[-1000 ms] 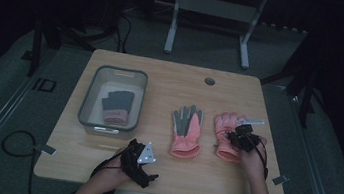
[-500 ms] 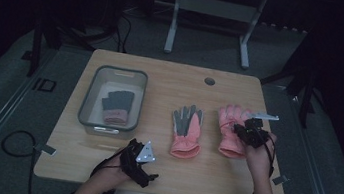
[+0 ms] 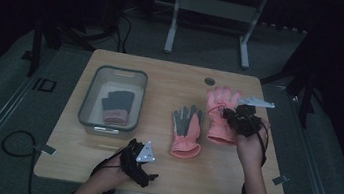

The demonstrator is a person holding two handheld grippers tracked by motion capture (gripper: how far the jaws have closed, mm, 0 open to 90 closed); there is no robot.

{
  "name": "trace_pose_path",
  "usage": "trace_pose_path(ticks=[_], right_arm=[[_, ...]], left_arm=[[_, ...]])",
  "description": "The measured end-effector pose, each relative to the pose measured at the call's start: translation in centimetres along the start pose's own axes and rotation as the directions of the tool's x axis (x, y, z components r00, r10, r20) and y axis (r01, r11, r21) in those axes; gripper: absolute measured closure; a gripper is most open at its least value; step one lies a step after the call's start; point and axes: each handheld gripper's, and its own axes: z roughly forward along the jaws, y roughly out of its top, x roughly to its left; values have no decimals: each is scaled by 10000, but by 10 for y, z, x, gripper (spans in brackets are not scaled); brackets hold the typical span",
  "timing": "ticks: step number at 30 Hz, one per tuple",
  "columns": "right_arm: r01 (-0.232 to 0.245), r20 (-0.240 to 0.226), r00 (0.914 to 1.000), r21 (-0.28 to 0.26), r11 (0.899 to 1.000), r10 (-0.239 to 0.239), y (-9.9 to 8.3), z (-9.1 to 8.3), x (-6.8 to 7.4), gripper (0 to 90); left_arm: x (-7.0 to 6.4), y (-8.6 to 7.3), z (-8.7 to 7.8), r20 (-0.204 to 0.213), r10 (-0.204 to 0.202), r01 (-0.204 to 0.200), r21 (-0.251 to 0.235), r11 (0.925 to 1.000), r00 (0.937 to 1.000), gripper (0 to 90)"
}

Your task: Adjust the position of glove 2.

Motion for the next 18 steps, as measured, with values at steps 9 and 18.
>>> trace_pose_path(ticks=[9, 18], right_arm=[[175, -230, 9996, -341, 9993, -183, 14, -3, 48, 871], [359, -322, 9988, 119, 9993, -355, 2, 22, 77, 870]], left_arm=[[-1, 1, -1, -19, 31, -31, -18, 10000, 10000, 13], [-2, 1, -2, 27, 44, -44, -67, 10000, 10000, 13]])
